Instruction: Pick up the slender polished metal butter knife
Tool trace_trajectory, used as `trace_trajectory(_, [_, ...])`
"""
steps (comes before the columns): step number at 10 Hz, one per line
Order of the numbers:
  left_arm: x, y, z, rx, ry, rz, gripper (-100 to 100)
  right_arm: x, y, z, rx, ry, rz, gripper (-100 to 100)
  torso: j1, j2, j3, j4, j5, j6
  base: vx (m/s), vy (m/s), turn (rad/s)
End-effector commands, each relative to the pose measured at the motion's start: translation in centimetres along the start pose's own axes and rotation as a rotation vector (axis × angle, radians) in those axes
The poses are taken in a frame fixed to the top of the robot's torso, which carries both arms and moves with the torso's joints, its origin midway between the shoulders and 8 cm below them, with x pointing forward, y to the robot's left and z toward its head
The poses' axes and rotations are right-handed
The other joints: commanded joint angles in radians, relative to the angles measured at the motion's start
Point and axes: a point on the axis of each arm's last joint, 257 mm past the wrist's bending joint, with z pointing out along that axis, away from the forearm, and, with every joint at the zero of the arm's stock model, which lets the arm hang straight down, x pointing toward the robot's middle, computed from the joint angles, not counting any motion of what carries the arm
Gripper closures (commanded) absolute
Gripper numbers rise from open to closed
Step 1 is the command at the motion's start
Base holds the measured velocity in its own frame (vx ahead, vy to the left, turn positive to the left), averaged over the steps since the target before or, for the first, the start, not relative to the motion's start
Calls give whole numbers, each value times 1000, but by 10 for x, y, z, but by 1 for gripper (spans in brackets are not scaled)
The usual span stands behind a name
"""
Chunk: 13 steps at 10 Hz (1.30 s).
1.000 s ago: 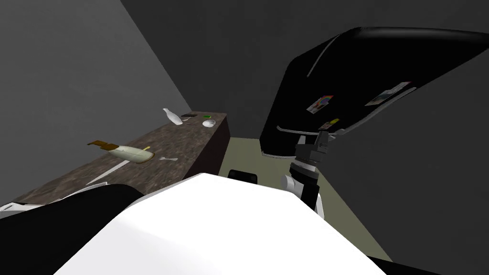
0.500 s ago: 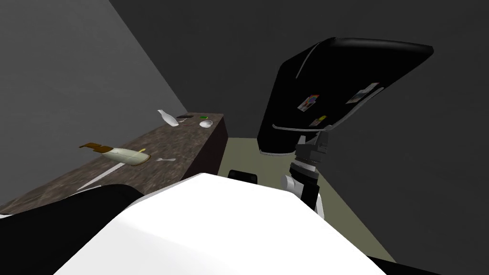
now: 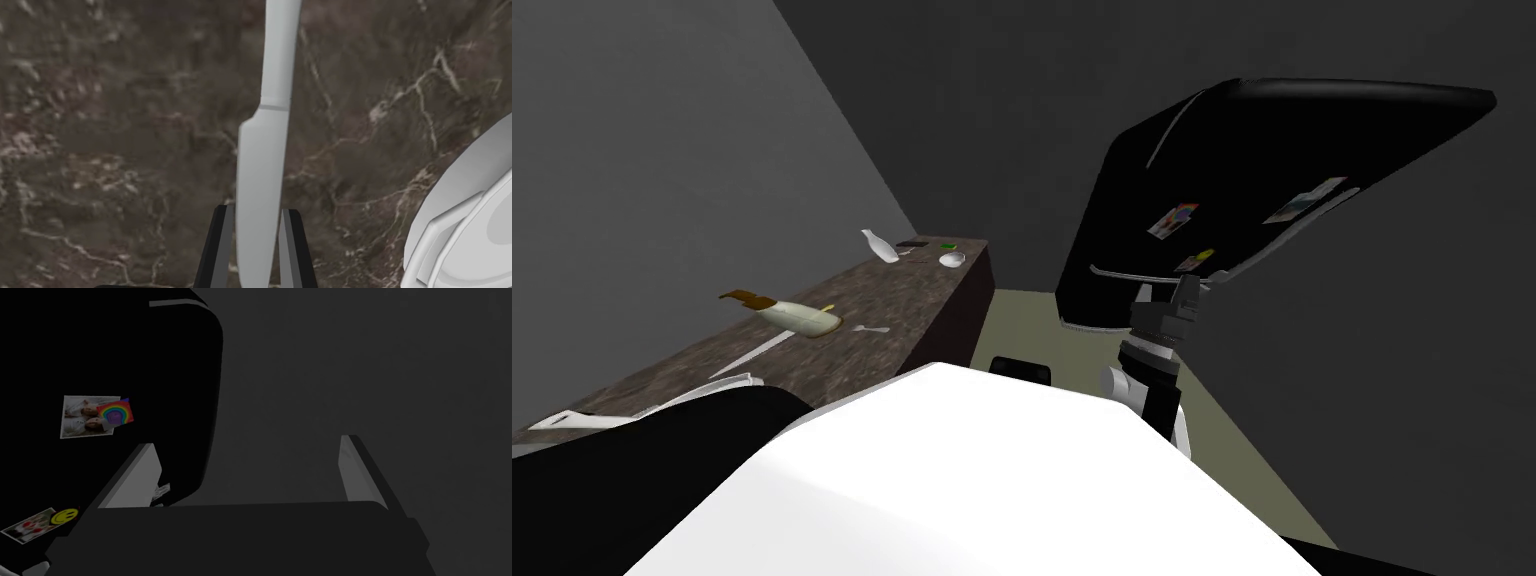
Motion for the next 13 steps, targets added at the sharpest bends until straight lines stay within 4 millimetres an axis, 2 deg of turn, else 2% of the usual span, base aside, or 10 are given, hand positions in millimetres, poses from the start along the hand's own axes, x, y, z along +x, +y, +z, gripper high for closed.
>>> trace_trajectory(1, [-24,1,-1,3,-17,67,100,0,0,0,0,0,0,0,0,0,0,0,0,0,153,37,359])
trace_trajectory(2, [-40,1,-3,4,-27,110,100,0,0,0,0,0,0,0,0,-3,-2,-1,0,1,171,26,434])
trace_trajectory(3, [-40,1,-3,4,-27,110,100,0,0,0,0,0,0,0,-1,-4,-3,-1,0,0,121,6,283])
trace_trajectory(5, [-73,1,-8,4,-47,198,100,0,0,0,0,0,0,0,-1,-1,-1,0,-1,0,111,12,413])
trace_trajectory(6, [-73,1,-8,4,-47,198,100,0,0,0,0,0,0,0,-2,-1,-1,0,0,-1,100,-1,171])
trace_trajectory(9, [-121,0,-18,-1,-75,328,100,0,0,0,0,0,0,0,0,-1,-1,0,0,-1,124,0,358])
trace_trajectory(10, [-121,0,-18,-1,-75,328,100,0,0,0,0,0,0,0,-2,-3,-2,-1,0,1,121,-24,198])
trace_trajectory(11, [-136,-1,-22,-4,-84,372,100,0,0,0,0,0,0,0,-2,-2,-1,0,0,1,108,-3,361])
trace_trajectory(12, [-130,1,-22,-2,-81,350,100,0,0,0,0,0,0,0,-1,-1,-1,0,-1,0,53,-8,92])
trace_trajectory(13, [-131,1,-22,-3,-80,354,0,0,0,0,0,0,0,0,-1,2,1,0,0,2,8,-3,-13])
